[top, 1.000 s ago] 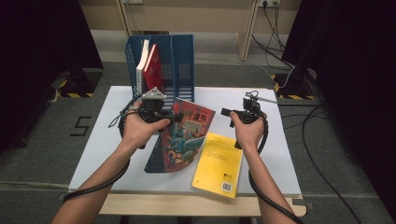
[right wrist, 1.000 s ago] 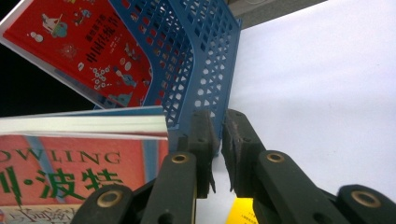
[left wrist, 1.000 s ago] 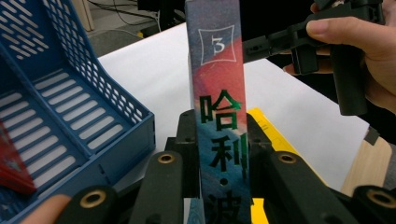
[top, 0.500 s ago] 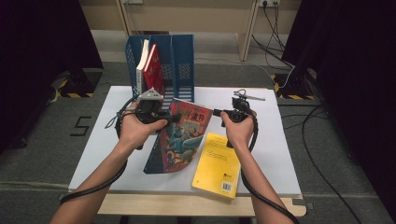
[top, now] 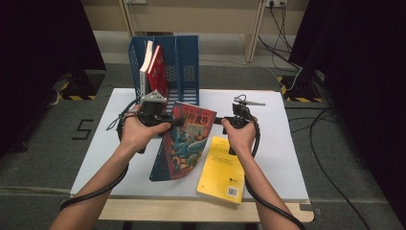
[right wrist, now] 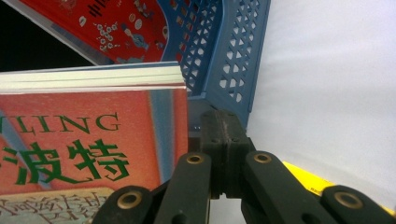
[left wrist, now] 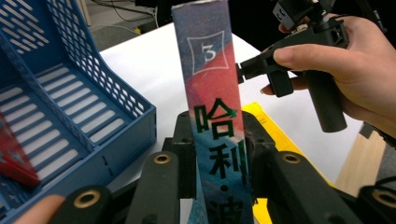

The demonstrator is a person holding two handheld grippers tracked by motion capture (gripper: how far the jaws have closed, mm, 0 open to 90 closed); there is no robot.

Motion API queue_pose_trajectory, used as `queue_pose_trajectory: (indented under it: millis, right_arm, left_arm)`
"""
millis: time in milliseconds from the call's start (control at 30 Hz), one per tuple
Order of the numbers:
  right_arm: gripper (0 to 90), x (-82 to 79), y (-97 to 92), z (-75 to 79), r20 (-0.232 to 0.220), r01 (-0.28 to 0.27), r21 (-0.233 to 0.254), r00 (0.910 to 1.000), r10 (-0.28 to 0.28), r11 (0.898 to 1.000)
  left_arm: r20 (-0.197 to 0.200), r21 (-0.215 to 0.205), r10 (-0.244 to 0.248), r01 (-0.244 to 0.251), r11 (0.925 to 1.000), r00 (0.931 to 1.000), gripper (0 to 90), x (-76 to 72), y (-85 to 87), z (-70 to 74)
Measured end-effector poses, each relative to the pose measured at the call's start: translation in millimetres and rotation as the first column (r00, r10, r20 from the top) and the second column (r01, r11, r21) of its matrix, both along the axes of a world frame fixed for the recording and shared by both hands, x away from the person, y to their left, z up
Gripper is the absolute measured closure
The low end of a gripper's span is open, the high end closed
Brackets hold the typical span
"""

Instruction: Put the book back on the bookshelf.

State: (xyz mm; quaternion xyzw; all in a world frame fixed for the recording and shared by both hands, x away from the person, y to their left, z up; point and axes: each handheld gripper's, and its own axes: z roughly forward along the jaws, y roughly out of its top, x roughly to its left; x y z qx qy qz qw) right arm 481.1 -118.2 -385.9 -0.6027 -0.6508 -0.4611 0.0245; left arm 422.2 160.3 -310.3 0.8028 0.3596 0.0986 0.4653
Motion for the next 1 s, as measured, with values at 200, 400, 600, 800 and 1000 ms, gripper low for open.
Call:
queue_pose_trajectory:
  millis: [200, 400, 600, 800, 1000]
  right_arm:
    - [90.0, 0.2, -1.9, -1.5, -0.009, 0.008, 0.008, 0.9999, -0.008, 1.0]
    - [90.0, 1.0, -3.5, -3.2, -0.018, 0.012, 0.017, 0.9998, -0.012, 1.0]
    - [90.0, 1.4, -3.6, -4.4, -0.025, 0.007, 0.026, 0.9997, -0.006, 1.0]
    - [90.0, 0.8, -0.6, -4.7, -0.028, 0.011, 0.012, 0.9995, -0.01, 1.0]
    - [90.0, -0.2, -1.1, -1.5, -0.02, 0.006, 0.009, 0.9998, -0.006, 1.0]
  left_arm:
    - [-0.014, 0.003, 0.002, -0.002, 1.0, 0.9999, 70.3, 3.3, -0.6, -0.4]
    - [-0.024, -0.004, 0.017, -0.017, 0.9998, 0.9996, 69.3, 5.5, -1.6, -2.7]
    - [-0.051, -0.03, 0.002, -0.004, 0.9996, 0.9987, 68.9, 7.8, -3.0, -4.7]
    - [-0.058, -0.015, 0.001, -0.001, 0.9999, 0.9983, 69.3, 7.9, -5.4, -2.9]
    - [-0.045, -0.008, 0.012, -0.012, 0.9999, 0.9989, 69.7, 8.5, -4.7, -1.0]
